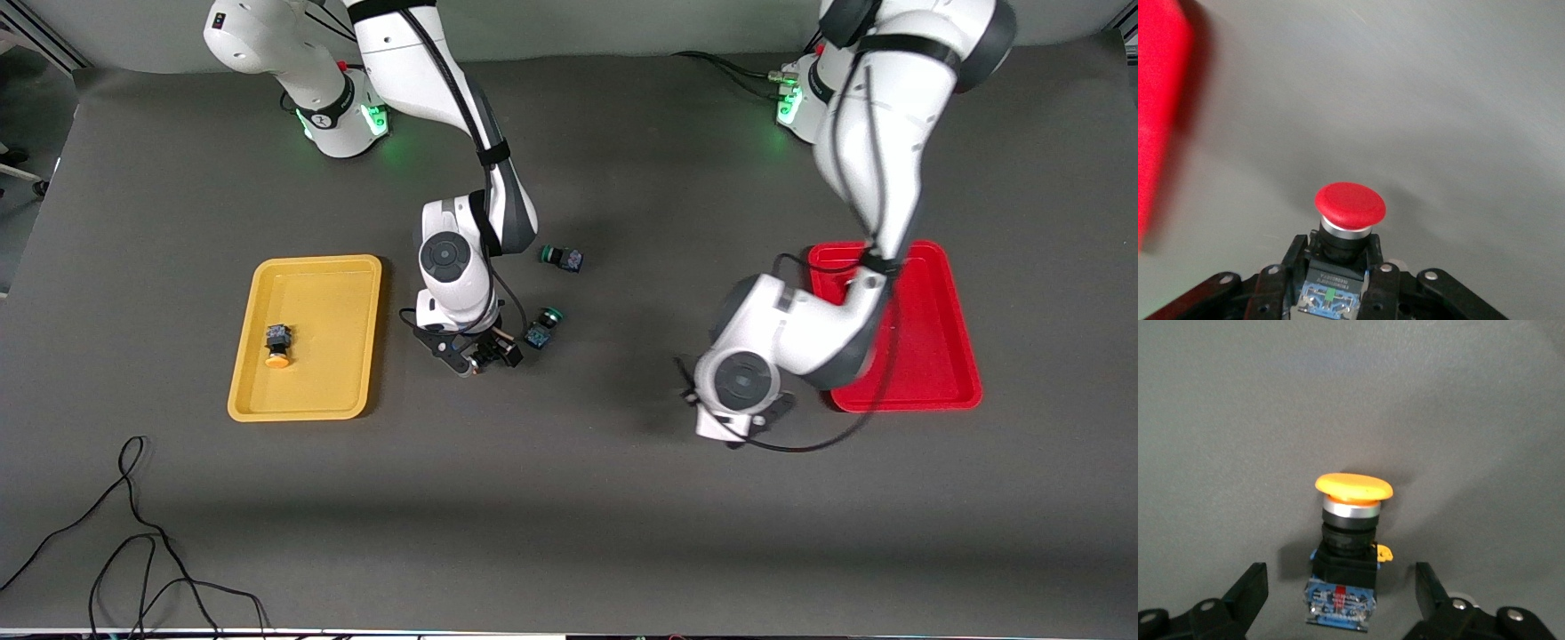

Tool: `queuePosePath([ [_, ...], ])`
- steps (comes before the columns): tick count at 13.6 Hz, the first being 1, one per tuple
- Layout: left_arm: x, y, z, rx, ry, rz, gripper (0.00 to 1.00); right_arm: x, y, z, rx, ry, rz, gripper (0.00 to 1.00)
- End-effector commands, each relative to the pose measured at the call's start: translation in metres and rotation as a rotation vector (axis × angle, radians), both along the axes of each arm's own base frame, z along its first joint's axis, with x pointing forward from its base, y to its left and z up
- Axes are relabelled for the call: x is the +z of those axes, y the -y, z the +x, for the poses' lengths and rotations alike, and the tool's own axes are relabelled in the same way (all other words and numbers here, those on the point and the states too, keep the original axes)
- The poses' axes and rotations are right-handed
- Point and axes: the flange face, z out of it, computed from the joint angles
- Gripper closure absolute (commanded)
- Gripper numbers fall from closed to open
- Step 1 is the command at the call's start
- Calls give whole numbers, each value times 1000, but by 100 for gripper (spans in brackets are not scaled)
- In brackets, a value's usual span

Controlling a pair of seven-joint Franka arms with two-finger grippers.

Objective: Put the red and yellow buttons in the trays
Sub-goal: 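Grasp a second yellow button with the right gripper while the left grasps red, then carry the yellow button to the yellow tray while the left carries red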

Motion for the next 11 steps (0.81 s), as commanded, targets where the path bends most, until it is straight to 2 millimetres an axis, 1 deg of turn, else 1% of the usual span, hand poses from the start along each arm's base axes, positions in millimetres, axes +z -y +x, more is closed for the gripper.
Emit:
queuePosePath([
  [1,55,-107,-5,-72,-45,-28,100,6,1,3,44,1,18,67],
  [2,68,-151,-10,-102,-51,-51,100,6,1,3,52,0,16,81],
  [3,83,-195,-16,-144,-46,-83,100,6,1,3,51,0,19,81],
  [4,91,-231,-25,-162,-39,-101,100,6,1,3,52,0,18,82],
  [5,91,-248,-34,-179,-35,-109,100,8,0,3,59,0,20,84],
  [6,77,-264,-42,-196,-38,-120,100,13,-3,2,75,1,30,84],
  [8,40,-284,-65,-238,-13,-108,100,34,-6,1,92,-54,46,84],
  [9,19,-291,-79,-244,1,-106,100,64,-4,8,106,-76,65,84],
  [10,2,-294,-91,-261,7,-114,100,93,-1,12,134,-105,66,84],
  [11,-8,-305,-97,-289,11,-126,100,125,1,16,168,-127,63,84],
])
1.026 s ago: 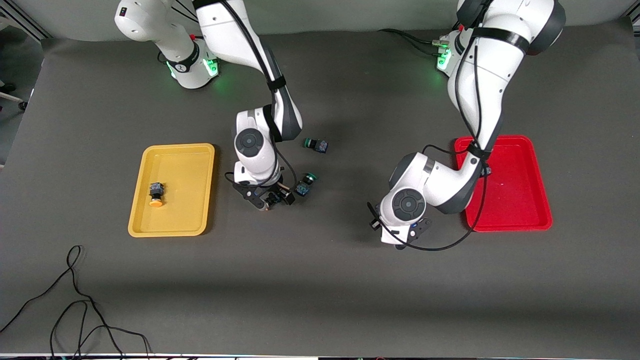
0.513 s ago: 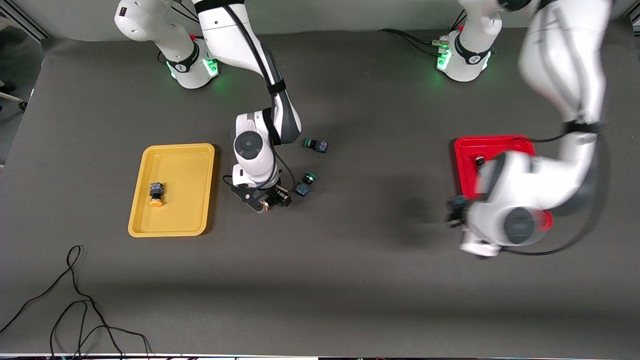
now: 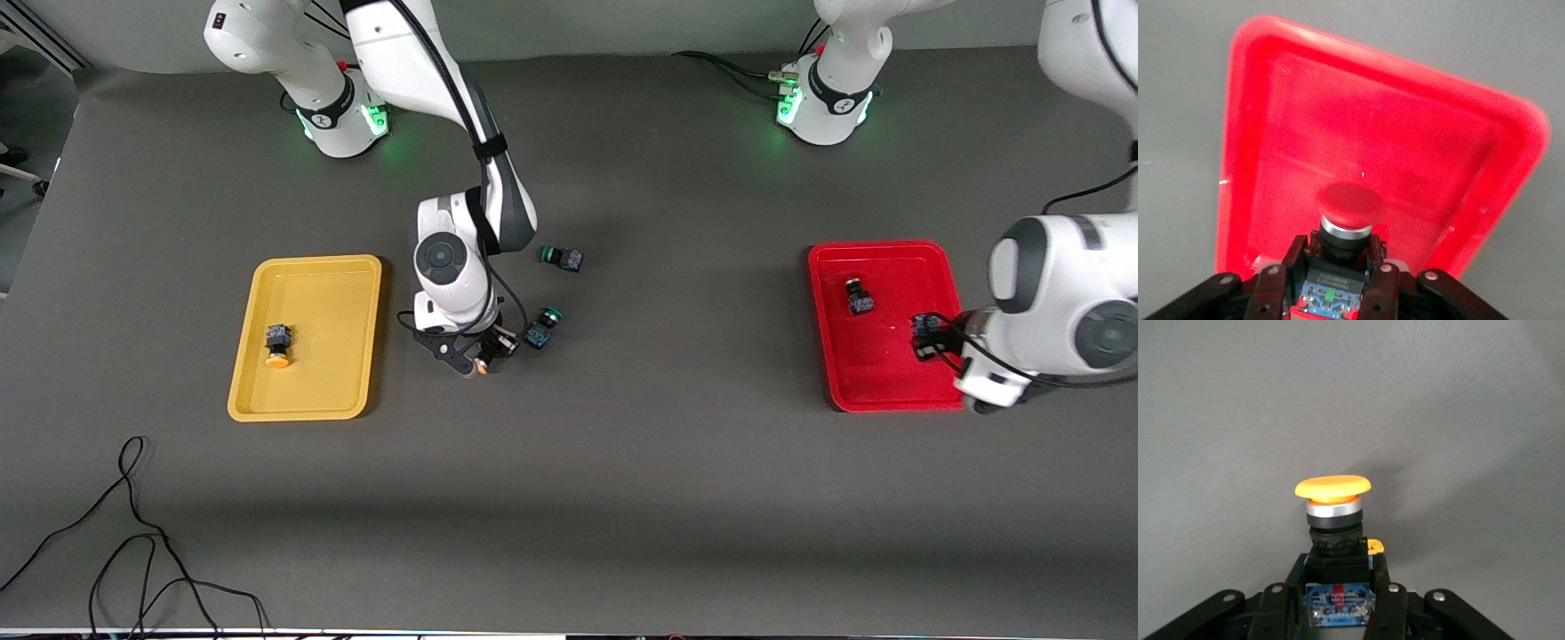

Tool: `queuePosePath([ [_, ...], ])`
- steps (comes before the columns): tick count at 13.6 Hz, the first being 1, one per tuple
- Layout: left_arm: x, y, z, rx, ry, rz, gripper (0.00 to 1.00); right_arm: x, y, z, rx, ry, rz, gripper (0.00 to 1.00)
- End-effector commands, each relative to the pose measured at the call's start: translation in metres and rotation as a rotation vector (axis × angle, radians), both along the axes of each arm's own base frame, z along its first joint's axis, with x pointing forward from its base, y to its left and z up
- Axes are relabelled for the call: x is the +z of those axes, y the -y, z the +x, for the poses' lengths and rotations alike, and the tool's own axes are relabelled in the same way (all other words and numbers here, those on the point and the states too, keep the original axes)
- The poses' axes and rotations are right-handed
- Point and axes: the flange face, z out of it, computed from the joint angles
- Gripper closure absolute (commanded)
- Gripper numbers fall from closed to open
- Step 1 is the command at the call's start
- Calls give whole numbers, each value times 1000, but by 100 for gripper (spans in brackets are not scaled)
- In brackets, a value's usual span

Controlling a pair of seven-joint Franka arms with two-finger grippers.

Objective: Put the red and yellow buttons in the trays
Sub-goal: 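Carry the yellow button to the yellow tray while the left carries red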

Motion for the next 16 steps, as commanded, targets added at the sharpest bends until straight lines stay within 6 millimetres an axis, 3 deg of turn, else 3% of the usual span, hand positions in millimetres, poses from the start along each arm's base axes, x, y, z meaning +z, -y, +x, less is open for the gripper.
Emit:
queuePosePath([
  [1,-24,-27,-39,-75,18,-21,100,107,10,9,108,-63,31,84],
  [3,-43,-32,-48,-98,37,-40,100,164,16,11,286,-92,4,84],
  [4,-48,-34,-48,-105,34,-45,90,192,34,18,359,-96,15,84],
  [5,-48,-36,-47,-117,31,-50,14,213,61,26,412,-99,33,84],
  [6,-45,-37,-46,-120,26,-50,0,227,90,32,480,-100,51,84],
  [8,-26,-40,-37,-112,8,-41,0,236,166,47,614,-112,63,84],
  [9,-6,-41,-29,-110,-11,-34,0,232,203,49,660,-123,70,84],
  [11,54,-46,-11,-111,-5,-17,0,213,269,47,742,-128,91,84],
  [13,121,-44,4,-105,17,0,0,165,326,41,838,-97,78,84],
  [15,198,-29,18,-186,28,-19,0,108,342,27,882,-64,48,84],
  [16,235,-22,20,-206,25,-37,0,76,334,19,877,-66,40,84],
])
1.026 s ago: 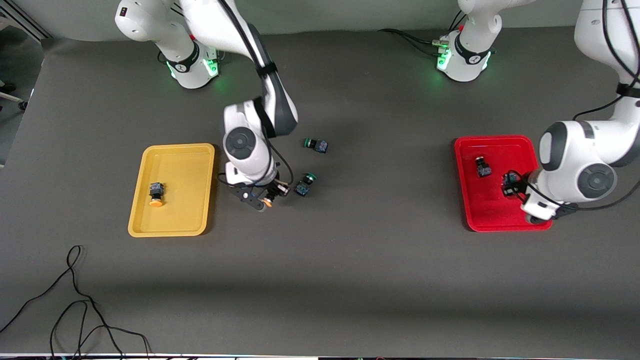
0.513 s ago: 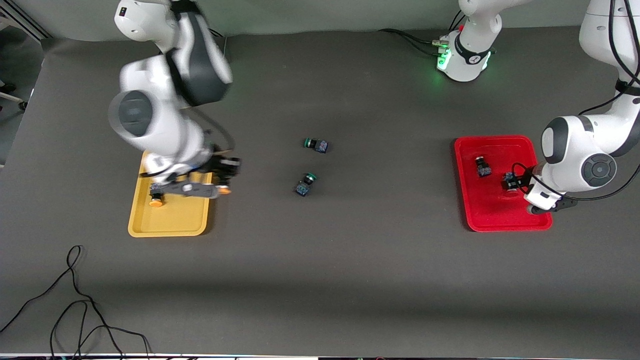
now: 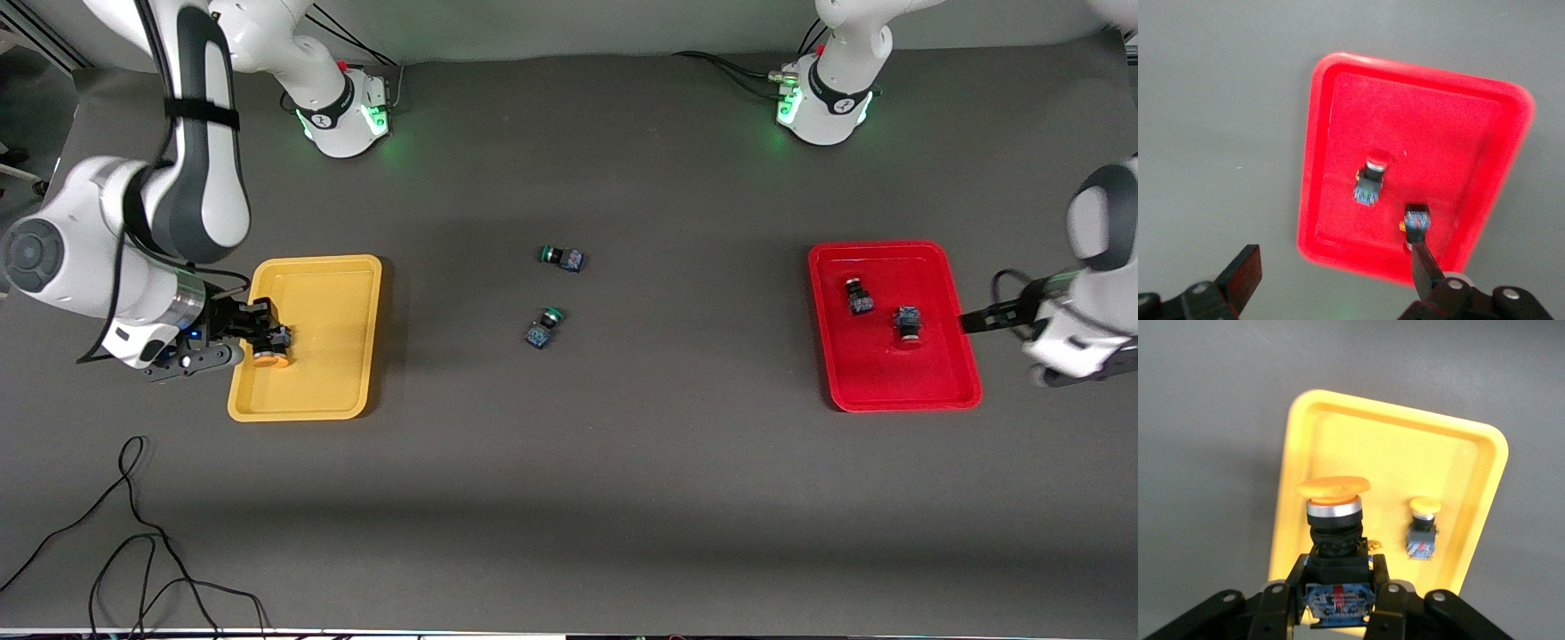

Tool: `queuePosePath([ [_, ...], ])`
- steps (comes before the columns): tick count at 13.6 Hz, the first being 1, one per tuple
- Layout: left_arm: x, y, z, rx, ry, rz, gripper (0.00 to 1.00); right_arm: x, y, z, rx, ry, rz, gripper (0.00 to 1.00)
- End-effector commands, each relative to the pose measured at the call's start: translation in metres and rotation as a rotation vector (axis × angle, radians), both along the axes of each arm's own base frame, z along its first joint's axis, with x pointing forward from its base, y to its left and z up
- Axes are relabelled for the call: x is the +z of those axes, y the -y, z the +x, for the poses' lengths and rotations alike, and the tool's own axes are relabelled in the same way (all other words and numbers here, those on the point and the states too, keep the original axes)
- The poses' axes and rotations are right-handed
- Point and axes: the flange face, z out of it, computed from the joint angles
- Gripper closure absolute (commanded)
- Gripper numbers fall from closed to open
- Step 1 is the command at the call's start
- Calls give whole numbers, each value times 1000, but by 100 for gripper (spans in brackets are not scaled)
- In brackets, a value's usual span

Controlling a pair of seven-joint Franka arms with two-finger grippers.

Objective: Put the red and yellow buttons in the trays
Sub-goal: 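Release the yellow button beside the first while the left releases red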

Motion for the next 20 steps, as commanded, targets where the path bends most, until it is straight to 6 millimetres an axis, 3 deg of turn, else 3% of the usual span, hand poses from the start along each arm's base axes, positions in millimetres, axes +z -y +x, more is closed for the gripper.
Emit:
queuePosePath([
  [1,90,21,7,-62,4,-63,0,-78,-19,-17,45,2,-33,84],
  [3,120,40,-6,-79,33,-95,0,-132,-16,-20,55,-38,12,84],
  [4,119,54,-14,-102,30,-91,0,-147,-14,-20,54,-51,19,84],
  [6,125,60,-14,-102,46,-96,0,-159,-13,-16,56,-63,3,83],
  [7,128,57,-14,-96,52,-94,0,-158,-14,-16,40,-64,2,60],
  [8,131,55,-16,-92,57,-96,0,-158,-15,-15,35,-63,4,1],
  [11,131,50,-14,-76,75,-108,0,-135,-24,-2,-15,-50,30,0],
  [13,127,48,-13,-71,69,-98,0,-105,-19,9,-29,-59,24,0],
  [16,129,45,-13,-67,73,-95,0,-36,-40,31,-67,-120,-1,0],
  [20,129,44,-13,-59,85,-94,0,59,-66,35,-87,-79,-31,0],
])
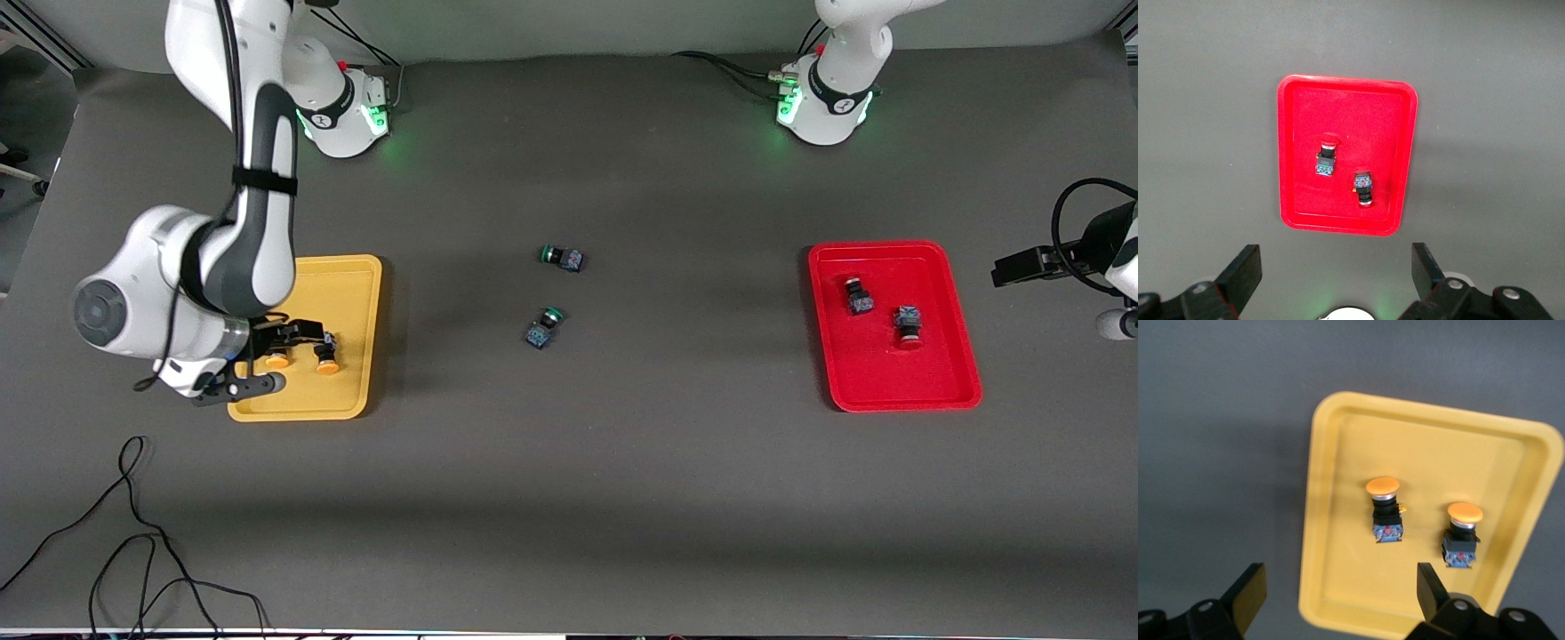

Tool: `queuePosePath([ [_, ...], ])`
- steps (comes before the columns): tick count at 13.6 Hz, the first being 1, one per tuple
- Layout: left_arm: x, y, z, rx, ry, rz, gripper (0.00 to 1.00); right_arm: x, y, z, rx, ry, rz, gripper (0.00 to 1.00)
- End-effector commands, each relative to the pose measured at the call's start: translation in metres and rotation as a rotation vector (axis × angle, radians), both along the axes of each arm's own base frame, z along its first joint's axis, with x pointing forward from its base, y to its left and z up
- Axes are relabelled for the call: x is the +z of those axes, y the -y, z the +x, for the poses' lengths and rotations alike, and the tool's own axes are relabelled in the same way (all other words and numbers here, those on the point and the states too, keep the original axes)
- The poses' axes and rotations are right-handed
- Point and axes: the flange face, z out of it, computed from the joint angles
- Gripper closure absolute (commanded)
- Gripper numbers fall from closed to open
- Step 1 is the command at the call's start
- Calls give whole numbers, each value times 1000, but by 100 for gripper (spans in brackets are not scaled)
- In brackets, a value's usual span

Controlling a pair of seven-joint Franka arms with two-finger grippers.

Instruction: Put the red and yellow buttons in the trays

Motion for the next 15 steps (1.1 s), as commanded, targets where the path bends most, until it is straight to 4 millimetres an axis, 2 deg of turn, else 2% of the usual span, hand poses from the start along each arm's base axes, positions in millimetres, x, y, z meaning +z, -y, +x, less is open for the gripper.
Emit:
queuePosePath([
  [1,4,-1,-6,10,15,13,0,55,-14,-3,-17,16,-21,0],
  [2,6,6,-6,7,19,15,0,74,-14,-2,-10,25,-30,0],
  [4,13,6,-12,23,40,-10,0,102,-19,-1,-18,17,-61,0],
  [5,12,13,-14,17,49,-10,0,113,-20,-3,-44,3,-53,0],
  [6,15,6,-17,29,60,-12,0,127,-16,-5,-71,-1,-52,0],
  [7,15,4,-20,32,75,-13,0,136,-18,-6,-67,-3,-53,0],
  [10,-6,9,-31,37,109,-16,0,154,1,-8,-126,-29,-48,0],
  [12,-6,15,-31,46,108,-3,0,165,8,-15,-143,-29,-53,0],
  [13,-7,24,-31,31,103,3,0,170,16,-19,-144,-25,-48,0],
  [15,-1,26,-30,35,108,5,0,178,36,-27,-150,-23,-22,0],
])
